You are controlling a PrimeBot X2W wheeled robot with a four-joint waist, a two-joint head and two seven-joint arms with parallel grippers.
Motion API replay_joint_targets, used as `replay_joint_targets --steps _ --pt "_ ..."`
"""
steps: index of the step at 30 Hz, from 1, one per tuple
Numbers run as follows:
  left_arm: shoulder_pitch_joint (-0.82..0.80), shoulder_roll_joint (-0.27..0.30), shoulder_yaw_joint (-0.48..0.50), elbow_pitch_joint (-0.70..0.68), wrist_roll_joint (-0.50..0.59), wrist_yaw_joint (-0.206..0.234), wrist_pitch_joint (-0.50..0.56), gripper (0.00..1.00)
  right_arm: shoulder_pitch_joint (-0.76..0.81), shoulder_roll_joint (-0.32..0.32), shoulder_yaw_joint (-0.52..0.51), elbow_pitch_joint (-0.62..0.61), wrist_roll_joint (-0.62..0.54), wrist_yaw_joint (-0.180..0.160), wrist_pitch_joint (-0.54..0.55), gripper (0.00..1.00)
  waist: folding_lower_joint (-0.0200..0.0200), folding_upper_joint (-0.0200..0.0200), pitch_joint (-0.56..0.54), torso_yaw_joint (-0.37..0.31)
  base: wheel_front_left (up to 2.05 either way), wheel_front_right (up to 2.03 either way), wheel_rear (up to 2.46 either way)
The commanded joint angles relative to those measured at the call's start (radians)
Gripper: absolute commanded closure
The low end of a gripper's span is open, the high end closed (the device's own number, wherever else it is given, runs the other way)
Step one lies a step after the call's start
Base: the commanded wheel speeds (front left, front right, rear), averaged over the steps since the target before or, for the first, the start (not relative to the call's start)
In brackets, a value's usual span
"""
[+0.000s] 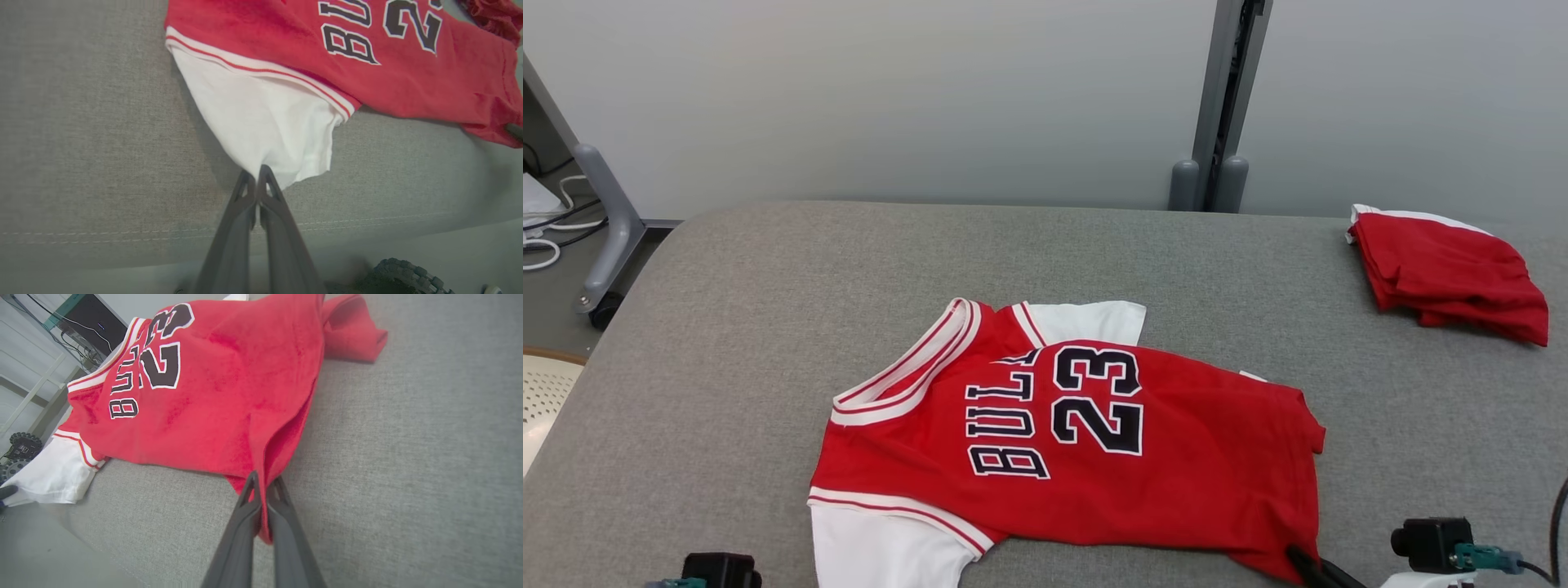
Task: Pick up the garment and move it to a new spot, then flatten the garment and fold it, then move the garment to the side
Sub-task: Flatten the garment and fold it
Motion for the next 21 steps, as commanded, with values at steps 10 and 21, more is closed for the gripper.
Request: replay_joint_targets --steps 10,21 --pt "0.043 0.061 0.033 -0.229 0.004 0.044 0.047 1.0 0.055 -0.077 -0.028 -0.175 0.032 0.002 0.03 1.0 0.0 0.0 -0.001 -0.012 0.0 0.0 0.0" --pt "-0.323 0.117 0.059 -0.226 0.029 -0.032 0.056 1.0 -0.202 -0.076 -0.094 -0.271 -0.032 0.002 0.017 1.0 0.0 0.0 0.149 -0.045 0.0 0.0 0.0"
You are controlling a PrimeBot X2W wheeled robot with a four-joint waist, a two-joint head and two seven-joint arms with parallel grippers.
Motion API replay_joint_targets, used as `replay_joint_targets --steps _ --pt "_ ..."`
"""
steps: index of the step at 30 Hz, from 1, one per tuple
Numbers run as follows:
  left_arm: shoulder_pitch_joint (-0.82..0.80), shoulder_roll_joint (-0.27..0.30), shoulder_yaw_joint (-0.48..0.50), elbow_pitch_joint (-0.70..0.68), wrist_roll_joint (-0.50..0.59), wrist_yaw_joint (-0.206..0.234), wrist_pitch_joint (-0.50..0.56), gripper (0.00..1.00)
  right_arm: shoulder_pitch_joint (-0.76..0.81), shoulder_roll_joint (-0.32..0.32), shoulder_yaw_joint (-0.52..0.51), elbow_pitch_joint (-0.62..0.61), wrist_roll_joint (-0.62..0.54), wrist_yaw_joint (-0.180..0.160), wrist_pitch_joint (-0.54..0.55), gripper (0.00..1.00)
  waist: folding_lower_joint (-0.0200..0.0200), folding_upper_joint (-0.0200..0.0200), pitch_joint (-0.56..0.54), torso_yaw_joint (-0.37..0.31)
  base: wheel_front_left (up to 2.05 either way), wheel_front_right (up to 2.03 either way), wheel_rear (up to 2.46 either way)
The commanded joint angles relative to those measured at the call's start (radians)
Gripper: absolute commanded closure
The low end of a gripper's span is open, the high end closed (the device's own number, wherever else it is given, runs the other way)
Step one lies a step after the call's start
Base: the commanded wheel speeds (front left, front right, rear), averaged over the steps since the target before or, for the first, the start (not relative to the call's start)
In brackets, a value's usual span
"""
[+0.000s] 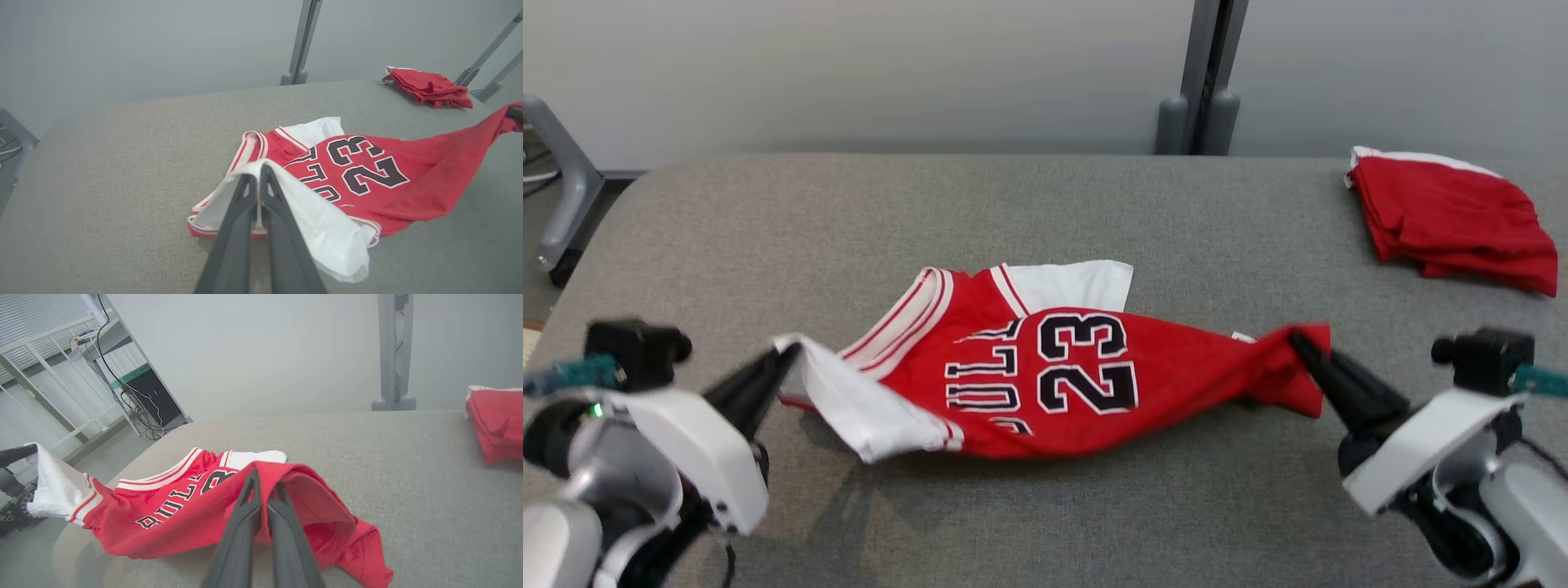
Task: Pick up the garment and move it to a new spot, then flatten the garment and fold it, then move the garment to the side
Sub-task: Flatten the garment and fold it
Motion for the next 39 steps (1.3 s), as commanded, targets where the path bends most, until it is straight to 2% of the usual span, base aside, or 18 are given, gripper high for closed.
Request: replay_joint_targets --steps 1,9,14,21,26,31,39 --pt "-0.093 0.009 0.008 0.028 0.002 -0.017 -0.002 1.0 -0.068 0.0 -0.012 -0.006 0.011 0.002 -0.012 1.0 0.0 0.0 0.087 -0.016 0.0 0.0 0.0" --pt "-0.6 0.083 -0.023 0.295 0.069 -0.073 -0.021 1.0 -0.447 -0.017 0.001 0.051 0.058 0.002 -0.02 1.0 0.0 0.0 0.332 -0.039 0.0 0.0 0.0" --pt "-0.9 0.077 -0.091 0.461 0.081 -0.088 -0.063 1.0 -0.706 -0.01 0.042 0.145 0.076 0.002 -0.036 1.0 0.0 0.0 0.45 -0.048 0.0 0.0 0.0" --pt "-1.245 0.066 -0.189 0.637 0.085 -0.088 -0.16 1.0 -1.032 -0.007 0.087 0.265 0.089 0.002 -0.078 1.0 0.0 0.0 0.557 -0.042 0.0 0.0 0.0" --pt "-1.446 0.078 -0.252 0.76 0.086 -0.088 -0.259 1.0 -1.229 0.008 0.103 0.345 0.087 0.002 -0.137 1.0 0.0 0.0 0.61 -0.047 0.0 0.0 0.0" --pt "-1.613 0.069 -0.255 0.879 0.1 -0.088 -0.394 1.0 -1.402 0.031 0.092 0.436 0.066 0.002 -0.22 1.0 0.0 0.0 0.64 -0.046 0.0 0.0 0.0" --pt "-1.763 0.035 -0.248 1.027 0.116 -0.088 -0.535 1.0 -1.536 0.08 0.014 0.524 0.003 0.002 -0.257 1.0 0.0 0.0 0.645 -0.041 0.0 0.0 0.0"
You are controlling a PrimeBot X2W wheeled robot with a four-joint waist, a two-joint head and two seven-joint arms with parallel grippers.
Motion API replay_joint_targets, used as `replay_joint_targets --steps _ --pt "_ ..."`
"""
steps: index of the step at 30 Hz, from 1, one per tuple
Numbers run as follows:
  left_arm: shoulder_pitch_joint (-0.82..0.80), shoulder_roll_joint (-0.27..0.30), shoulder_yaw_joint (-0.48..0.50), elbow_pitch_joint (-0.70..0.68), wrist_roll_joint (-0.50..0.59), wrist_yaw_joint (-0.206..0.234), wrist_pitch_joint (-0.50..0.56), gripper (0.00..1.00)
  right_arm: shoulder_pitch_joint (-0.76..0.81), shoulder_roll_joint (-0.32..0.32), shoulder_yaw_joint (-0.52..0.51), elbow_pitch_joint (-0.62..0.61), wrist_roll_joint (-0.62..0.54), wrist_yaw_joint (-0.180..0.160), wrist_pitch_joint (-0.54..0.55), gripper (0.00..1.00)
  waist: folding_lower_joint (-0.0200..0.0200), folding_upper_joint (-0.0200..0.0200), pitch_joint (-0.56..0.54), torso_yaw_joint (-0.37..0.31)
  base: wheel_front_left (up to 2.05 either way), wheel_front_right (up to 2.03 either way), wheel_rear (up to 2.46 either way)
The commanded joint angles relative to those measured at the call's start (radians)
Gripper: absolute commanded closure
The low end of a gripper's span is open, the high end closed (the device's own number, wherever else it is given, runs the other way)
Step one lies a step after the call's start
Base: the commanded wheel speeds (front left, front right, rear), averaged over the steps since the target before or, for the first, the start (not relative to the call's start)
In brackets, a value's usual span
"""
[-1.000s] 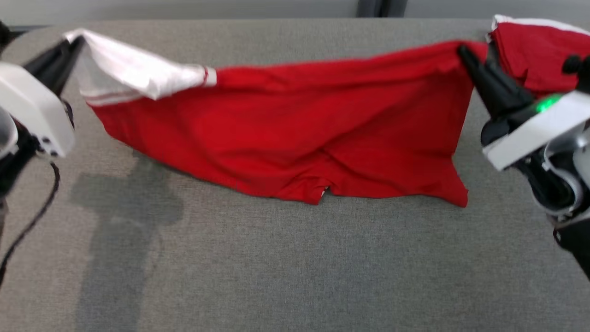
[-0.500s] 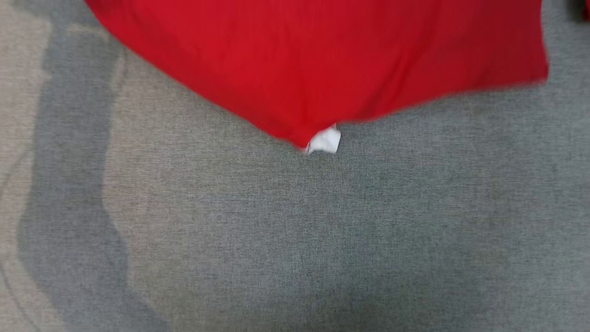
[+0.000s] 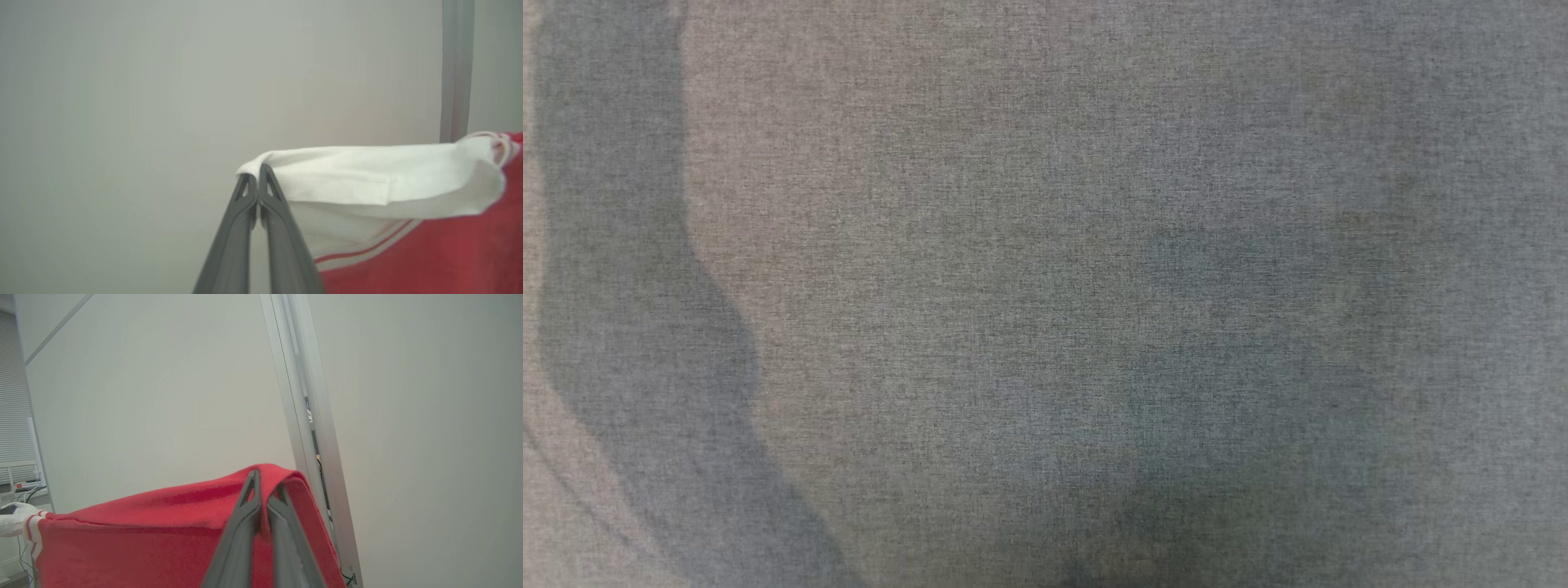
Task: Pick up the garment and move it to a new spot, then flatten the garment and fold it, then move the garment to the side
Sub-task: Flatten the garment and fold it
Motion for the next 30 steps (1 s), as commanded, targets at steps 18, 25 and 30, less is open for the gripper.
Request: replay_joint_targets --steps 18,25,30 --pt "0.123 0.009 -0.273 0.121 -0.179 0.0 0.203 1.0 0.229 0.033 0.079 0.091 -0.026 0.002 0.031 1.0 0.0 0.0001 -0.107 0.023 0.0 0.0 0.0" --pt "0.312 0.082 -0.413 0.022 -0.364 0.0 0.424 1.0 0.432 -0.002 0.238 0.084 0.094 0.002 0.104 1.0 0.0 0.0001 -0.269 0.017 0.0 0.0 0.0" --pt "0.501 0.168 -0.497 -0.089 -0.553 0.0 0.618 1.0 0.599 -0.048 0.361 0.033 0.238 0.002 0.218 1.0 0.0 0.0001 -0.415 0.007 0.0 0.0 0.0"
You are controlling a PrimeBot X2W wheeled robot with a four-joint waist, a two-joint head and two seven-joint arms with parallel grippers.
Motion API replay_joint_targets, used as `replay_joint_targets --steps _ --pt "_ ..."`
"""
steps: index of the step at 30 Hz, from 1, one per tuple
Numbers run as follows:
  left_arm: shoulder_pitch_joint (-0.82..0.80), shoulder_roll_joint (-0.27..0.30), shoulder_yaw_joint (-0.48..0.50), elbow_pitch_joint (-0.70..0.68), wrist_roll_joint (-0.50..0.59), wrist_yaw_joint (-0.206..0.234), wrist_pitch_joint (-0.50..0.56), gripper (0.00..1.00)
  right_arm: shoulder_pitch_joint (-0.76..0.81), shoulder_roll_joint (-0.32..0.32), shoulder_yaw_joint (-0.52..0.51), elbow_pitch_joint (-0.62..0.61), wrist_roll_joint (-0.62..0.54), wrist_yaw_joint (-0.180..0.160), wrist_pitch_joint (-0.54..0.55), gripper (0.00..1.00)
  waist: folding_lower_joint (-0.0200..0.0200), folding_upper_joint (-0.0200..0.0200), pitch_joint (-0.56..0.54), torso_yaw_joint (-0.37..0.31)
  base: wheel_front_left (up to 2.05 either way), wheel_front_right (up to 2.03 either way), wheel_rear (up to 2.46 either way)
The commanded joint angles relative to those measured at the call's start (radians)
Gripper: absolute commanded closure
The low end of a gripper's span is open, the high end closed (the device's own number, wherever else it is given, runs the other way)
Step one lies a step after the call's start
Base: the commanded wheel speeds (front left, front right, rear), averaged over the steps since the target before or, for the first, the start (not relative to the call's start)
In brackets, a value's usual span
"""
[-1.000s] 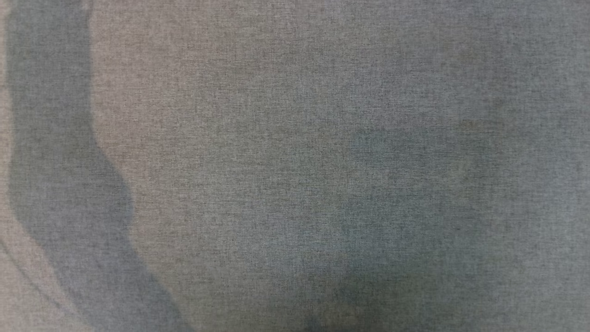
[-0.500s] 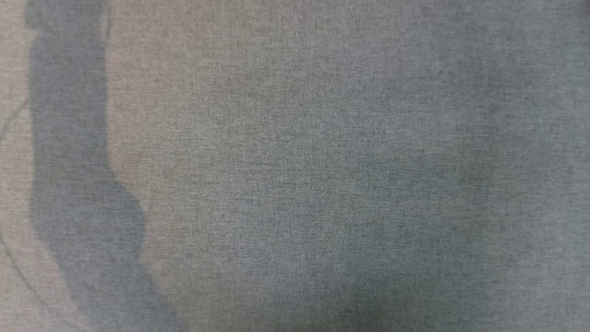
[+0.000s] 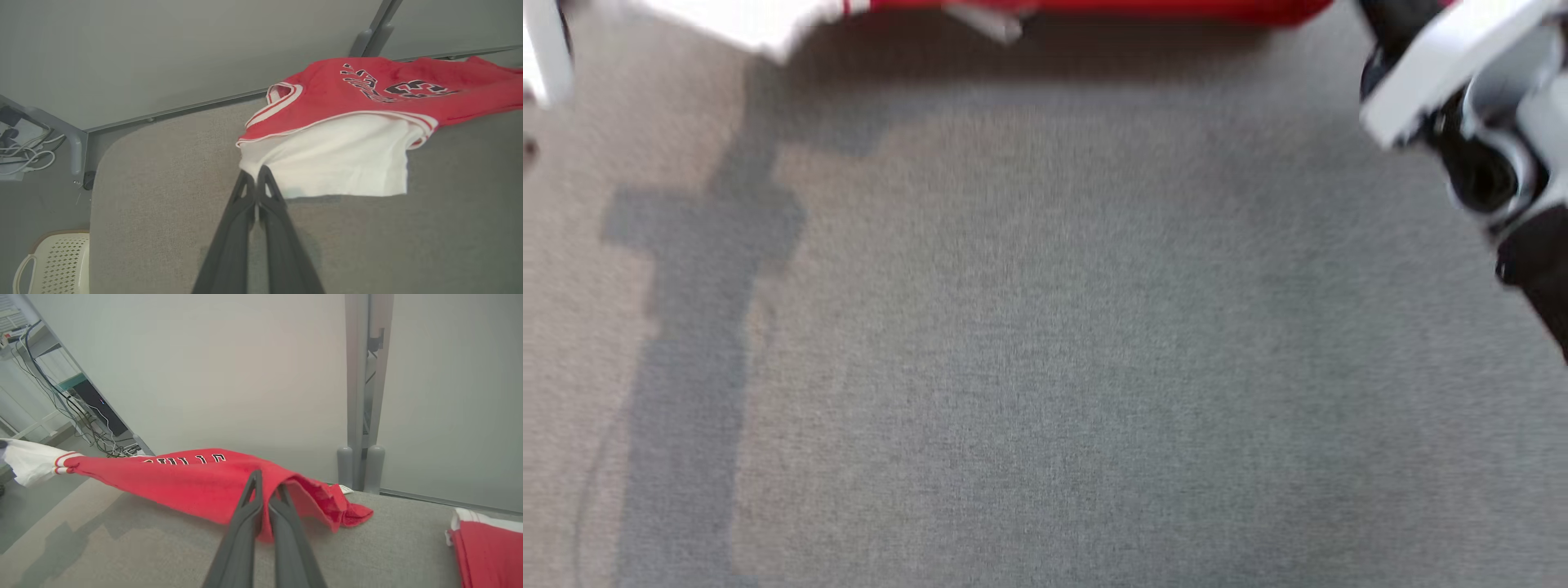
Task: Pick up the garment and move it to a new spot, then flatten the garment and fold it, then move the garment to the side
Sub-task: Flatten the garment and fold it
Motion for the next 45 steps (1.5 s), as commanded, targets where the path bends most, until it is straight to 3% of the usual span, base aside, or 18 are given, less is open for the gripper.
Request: replay_joint_targets --steps 1,17,32,40,45 --pt "0.045 0.021 -0.016 -0.025 -0.029 0.0 0.026 1.0 0.041 -0.017 0.02 -0.017 0.032 0.002 0.023 1.0 0.0 0.0 -0.101 -0.009 0.0 0.0 0.0" --pt "0.489 0.195 -0.118 -0.297 -0.347 0.008 0.262 1.0 0.338 -0.145 0.266 -0.185 0.27 0.002 0.284 1.0 0.0 0.0 -0.356 -0.039 0.0 0.0 0.0" --pt "0.774 0.35 -0.16 -0.645 -0.499 0.137 0.283 1.0 0.524 -0.318 0.346 -0.35 0.408 0.002 0.492 1.0 0.0 0.0 -0.434 -0.043 0.0 0.0 0.0" --pt "0.844 0.403 -0.158 -0.782 -0.562 0.186 0.276 1.0 0.614 -0.435 0.358 -0.454 0.436 0.002 0.531 1.0 0.0 0.0 -0.44 -0.031 0.0 0.0 0.0" --pt "0.862 0.415 -0.158 -0.818 -0.568 0.21 0.269 1.0 0.64 -0.469 0.354 -0.494 0.438 0.002 0.523 1.0 0.0 0.0 -0.438 -0.038 0.0 0.0 0.0"
